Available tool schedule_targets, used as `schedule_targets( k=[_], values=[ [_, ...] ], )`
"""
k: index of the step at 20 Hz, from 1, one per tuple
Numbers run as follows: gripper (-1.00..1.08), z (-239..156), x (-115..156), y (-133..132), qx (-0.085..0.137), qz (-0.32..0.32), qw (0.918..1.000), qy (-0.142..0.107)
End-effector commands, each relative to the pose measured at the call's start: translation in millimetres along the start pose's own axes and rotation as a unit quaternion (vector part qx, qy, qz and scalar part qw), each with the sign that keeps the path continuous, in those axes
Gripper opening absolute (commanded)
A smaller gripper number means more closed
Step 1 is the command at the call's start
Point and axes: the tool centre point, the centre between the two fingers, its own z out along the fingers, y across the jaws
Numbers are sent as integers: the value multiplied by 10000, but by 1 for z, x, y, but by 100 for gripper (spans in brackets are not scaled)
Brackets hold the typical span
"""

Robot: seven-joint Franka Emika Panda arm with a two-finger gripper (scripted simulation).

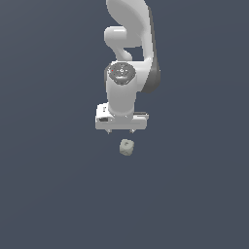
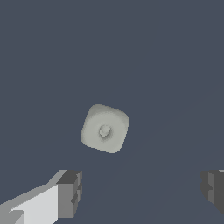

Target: Pick up the object and move it to a goal position.

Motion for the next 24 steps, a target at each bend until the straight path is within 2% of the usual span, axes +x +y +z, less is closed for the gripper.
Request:
schedule_targets(
  k=[1, 7, 15, 24],
  values=[
    [100, 6, 2, -3, 18, 123, 9999, 26],
    [100, 26, 9, -13, 93, 633, 9979, 137],
    [100, 55, 17, -25, 189, 1336, 9905, 280],
    [100, 64, 19, -29, 216, 1547, 9872, 318]
  ],
)
